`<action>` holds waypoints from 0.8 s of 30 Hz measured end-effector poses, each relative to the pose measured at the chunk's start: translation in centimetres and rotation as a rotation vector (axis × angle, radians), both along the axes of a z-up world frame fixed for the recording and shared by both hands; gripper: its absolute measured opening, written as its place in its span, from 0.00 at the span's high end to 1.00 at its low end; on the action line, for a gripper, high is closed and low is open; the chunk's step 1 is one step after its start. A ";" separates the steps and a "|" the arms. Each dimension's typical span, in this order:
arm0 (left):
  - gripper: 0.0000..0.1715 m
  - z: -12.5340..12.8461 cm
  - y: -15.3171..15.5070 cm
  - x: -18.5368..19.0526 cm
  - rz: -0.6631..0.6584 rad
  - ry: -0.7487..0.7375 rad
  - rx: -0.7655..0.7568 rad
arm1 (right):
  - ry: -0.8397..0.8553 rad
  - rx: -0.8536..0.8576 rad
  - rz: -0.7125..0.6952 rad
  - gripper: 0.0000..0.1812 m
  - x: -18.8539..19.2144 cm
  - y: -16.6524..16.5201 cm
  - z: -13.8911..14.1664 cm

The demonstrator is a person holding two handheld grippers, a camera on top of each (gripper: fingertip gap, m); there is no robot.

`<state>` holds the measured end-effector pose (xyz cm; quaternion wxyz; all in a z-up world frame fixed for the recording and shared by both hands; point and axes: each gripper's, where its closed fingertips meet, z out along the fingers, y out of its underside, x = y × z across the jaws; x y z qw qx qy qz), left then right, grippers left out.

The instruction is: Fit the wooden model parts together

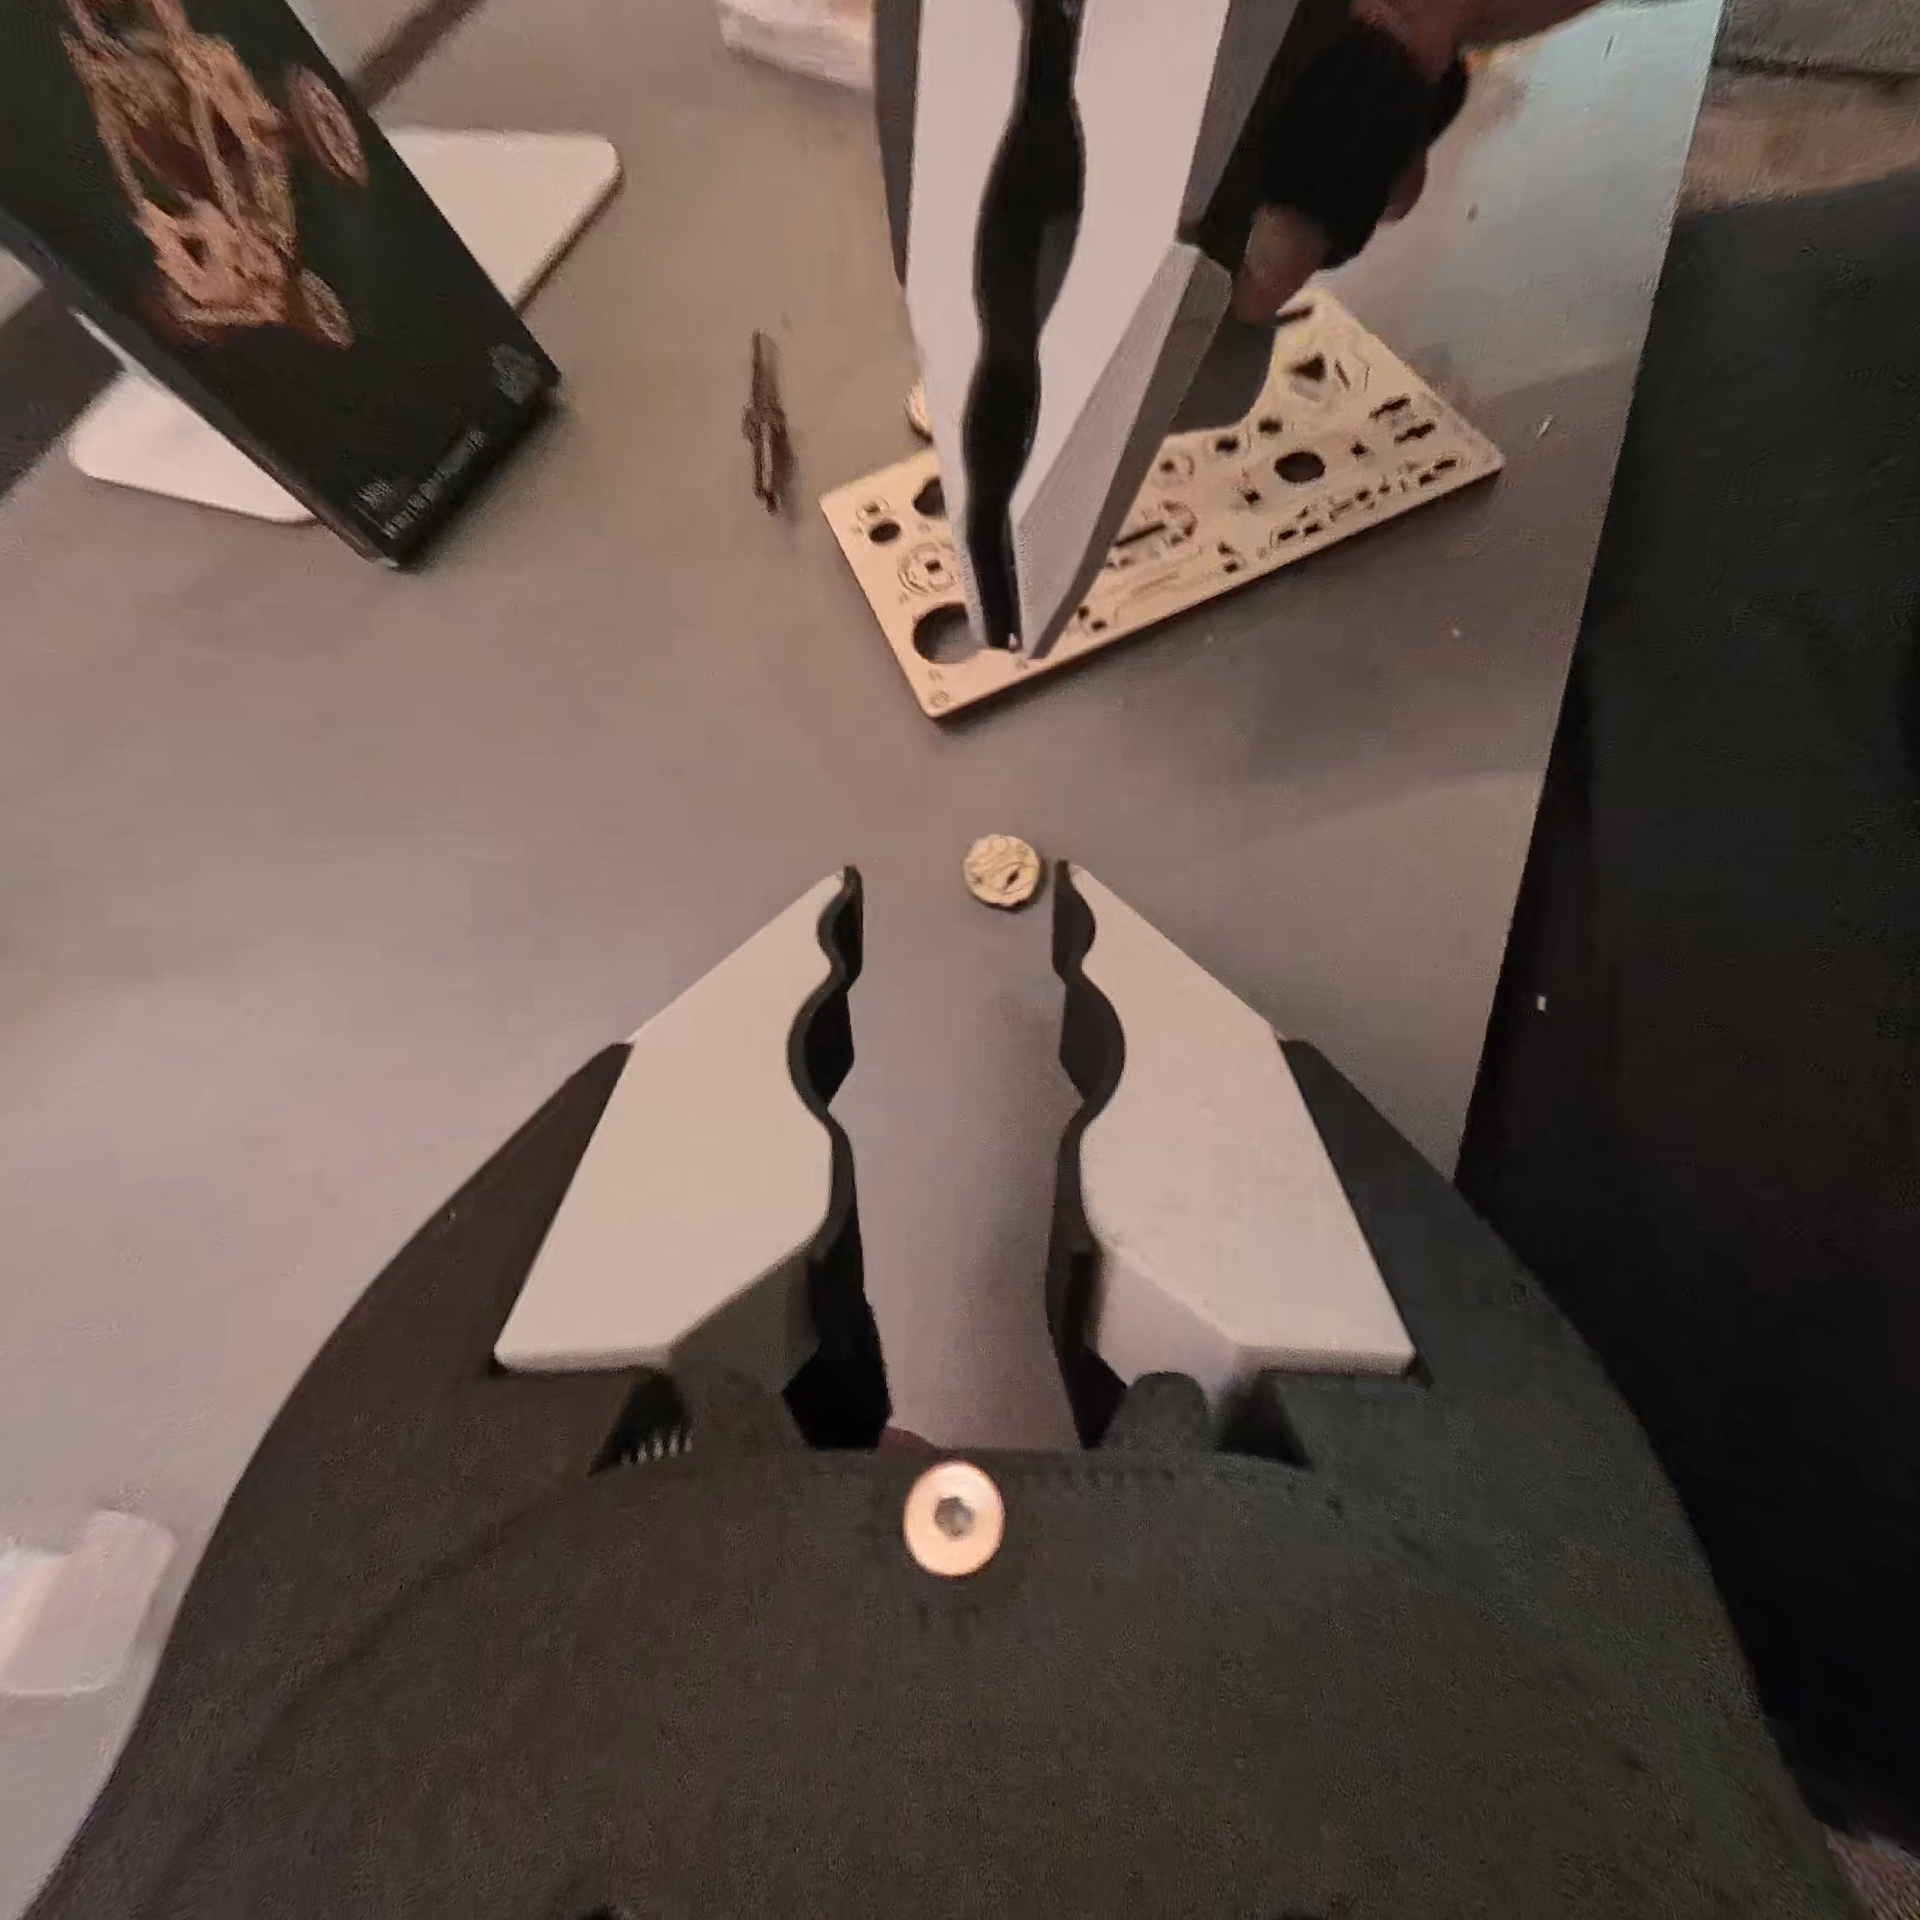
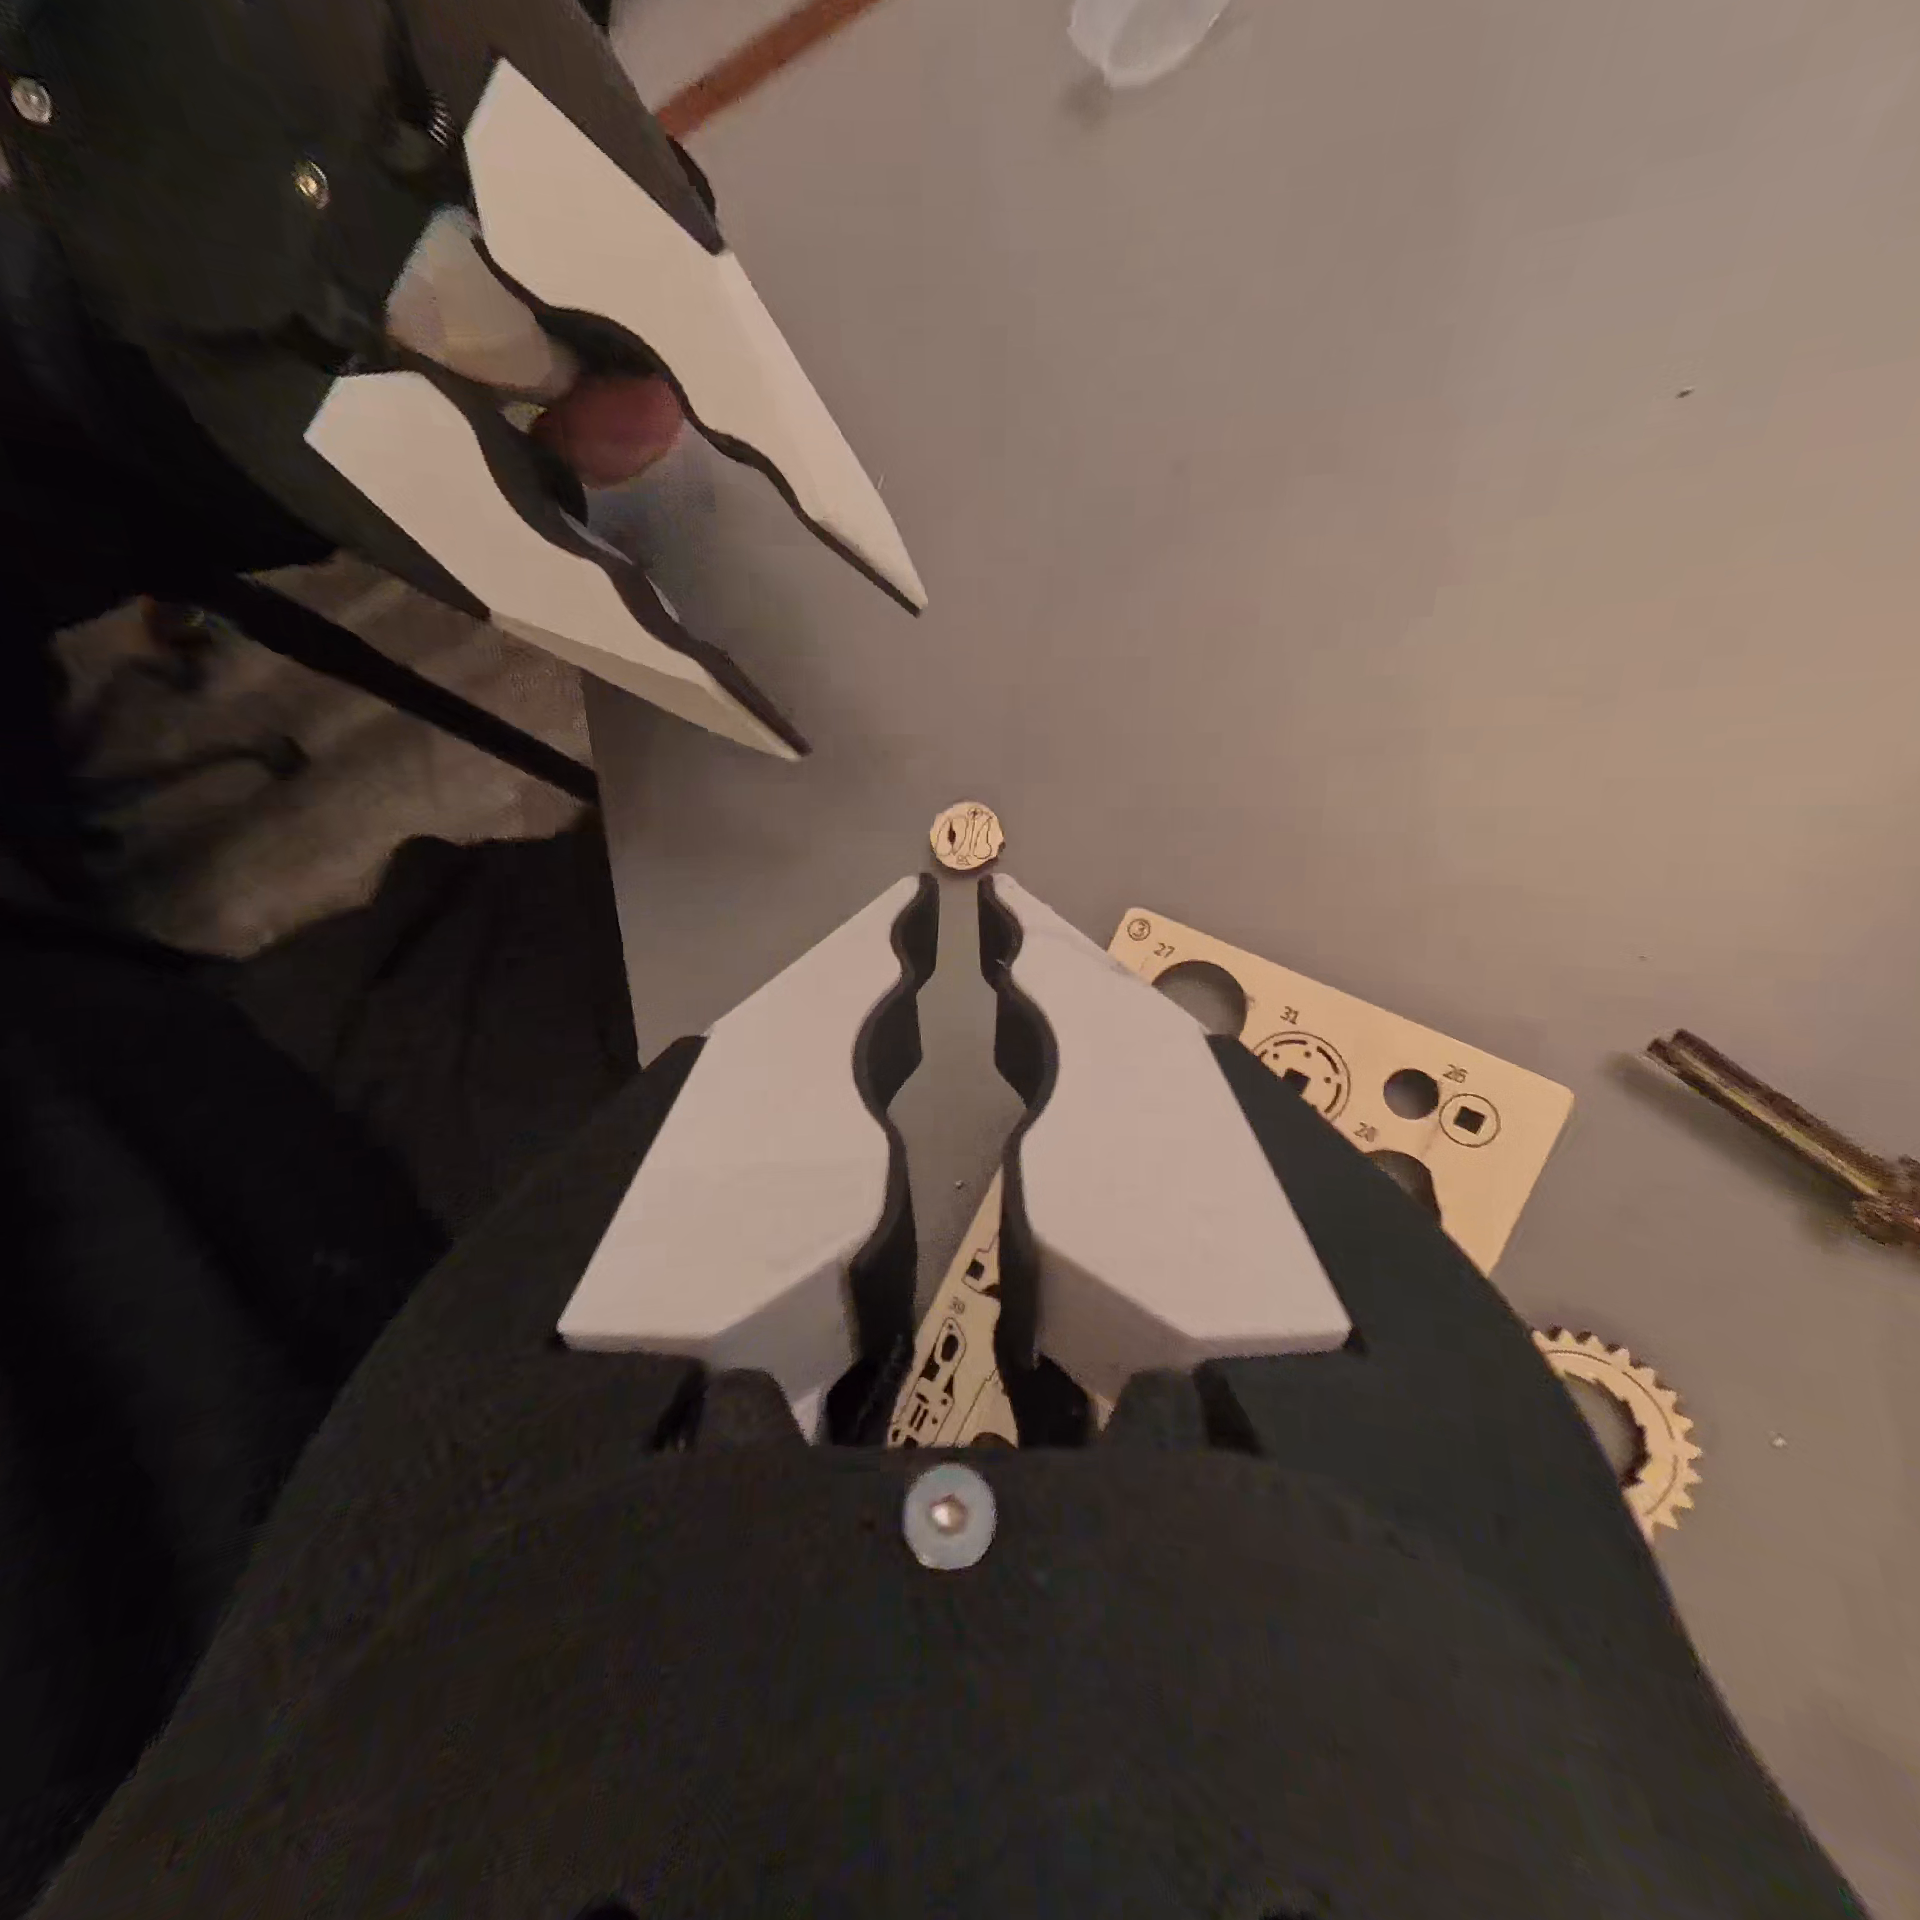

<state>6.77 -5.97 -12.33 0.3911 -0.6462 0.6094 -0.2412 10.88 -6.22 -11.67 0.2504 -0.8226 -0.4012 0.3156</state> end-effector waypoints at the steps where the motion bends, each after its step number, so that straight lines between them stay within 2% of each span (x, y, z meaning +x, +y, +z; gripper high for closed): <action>1: 0.78 -0.8 -0.2 0.4 0.000 0.028 -0.011 | -0.010 -0.002 0.008 0.97 -0.2 -0.1 -0.4; 6: 0.80 -3.8 -0.1 1.6 0.017 0.128 -0.080 | -0.078 0.022 0.016 0.97 -0.6 -0.1 -1.8; 9: 0.85 -3.9 -0.2 2.0 0.019 0.118 -0.125 | -0.098 0.020 0.021 0.97 -1.0 0.2 -2.3; 10: 0.90 -3.9 -0.4 2.1 0.008 0.120 -0.133 | -0.106 0.016 0.027 0.97 -1.2 0.3 -2.5; 20: 0.91 -3.6 -0.4 2.3 0.015 0.132 0.040 | -0.167 -0.031 0.045 0.94 -1.6 0.8 -4.1; 24: 0.91 -3.5 -0.5 2.1 0.032 0.139 0.121 | -0.140 -0.085 0.049 0.95 -1.9 0.5 -4.2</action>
